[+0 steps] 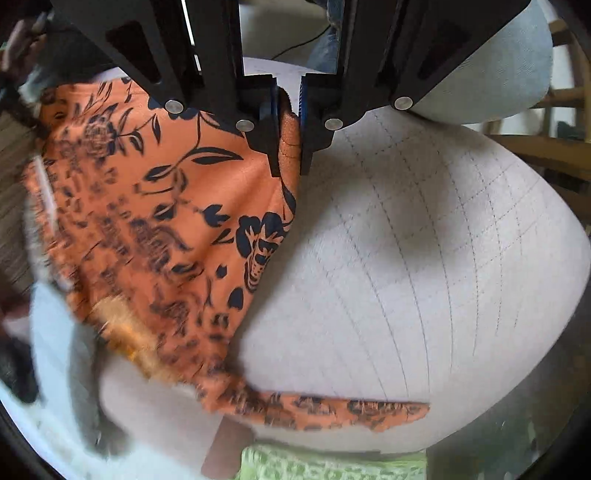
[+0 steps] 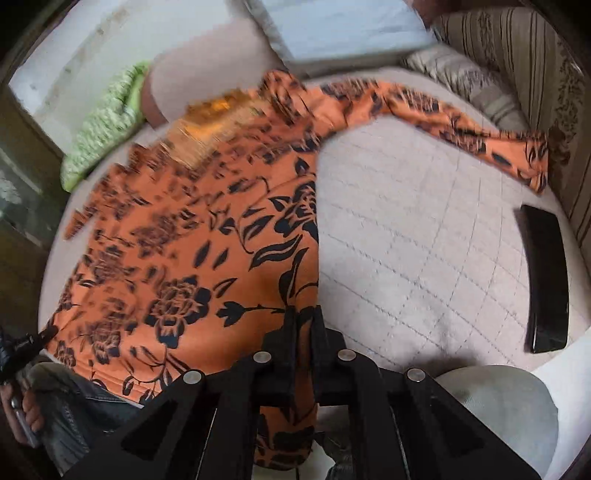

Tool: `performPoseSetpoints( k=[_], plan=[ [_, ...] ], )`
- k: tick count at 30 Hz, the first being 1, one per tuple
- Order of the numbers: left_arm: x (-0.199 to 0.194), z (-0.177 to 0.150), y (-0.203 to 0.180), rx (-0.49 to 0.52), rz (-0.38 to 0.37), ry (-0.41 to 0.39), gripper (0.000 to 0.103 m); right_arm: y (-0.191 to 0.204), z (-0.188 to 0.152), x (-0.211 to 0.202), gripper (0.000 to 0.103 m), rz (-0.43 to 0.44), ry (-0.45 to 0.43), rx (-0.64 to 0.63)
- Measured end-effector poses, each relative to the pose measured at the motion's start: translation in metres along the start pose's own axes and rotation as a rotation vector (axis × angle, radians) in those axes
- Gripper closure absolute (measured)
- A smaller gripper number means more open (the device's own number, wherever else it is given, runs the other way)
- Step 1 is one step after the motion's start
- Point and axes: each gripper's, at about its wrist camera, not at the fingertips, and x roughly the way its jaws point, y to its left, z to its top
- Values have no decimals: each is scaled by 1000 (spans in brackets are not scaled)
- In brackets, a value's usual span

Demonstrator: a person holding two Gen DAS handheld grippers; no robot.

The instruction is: Fold small clothes

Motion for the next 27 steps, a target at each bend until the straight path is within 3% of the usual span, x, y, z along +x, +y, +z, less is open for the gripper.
performPoseSetpoints(
  k=[4, 6, 8, 9, 10, 11, 12, 14, 17, 19, 21, 23, 27],
  plan=[
    [25, 3, -33, 172, 207, -3, 88, 8, 1, 43, 90, -129, 105, -9],
    [23, 0, -39, 195, 189, -27, 82, 17, 0, 44, 86, -186, 83, -52],
    [5, -2, -38, 175, 113, -103, 77, 24, -1, 28, 62, -175, 10, -66],
    [-9, -3, -36, 159, 65, -151, 67, 24, 0, 14, 58, -170, -55, -65],
    [-23, -4, -32, 139, 23, -200, 53, 26, -1, -5, 50, -163, -136, -64],
    [-35, -5, -26, 114, -5, -251, 45, 29, -2, -21, 40, -149, -199, -67],
    [-43, -13, -18, 96, -17, -284, 37, 33, -3, -35, 36, -126, -252, -72],
    [-58, -23, -6, 50, -48, -324, 36, 45, -3, -57, 32, -43, -321, -92],
    [-69, -11, 7, -40, -96, -297, 36, 74, 6, -71, 30, 110, -335, -135],
    [-76, 15, 19, -148, -127, -282, 36, 104, 19, -66, 30, 238, -286, -175],
    [-73, 49, 28, -264, -188, -282, 36, 126, 29, -56, 30, 312, -242, -197],
    [-67, 78, 48, -365, -196, -286, 36, 159, 41, -46, 30, 388, -193, -239],
    [-31, 138, 67, -469, -225, -258, 36, 227, 66, -20, 30, 450, -98, -308]
  ],
)
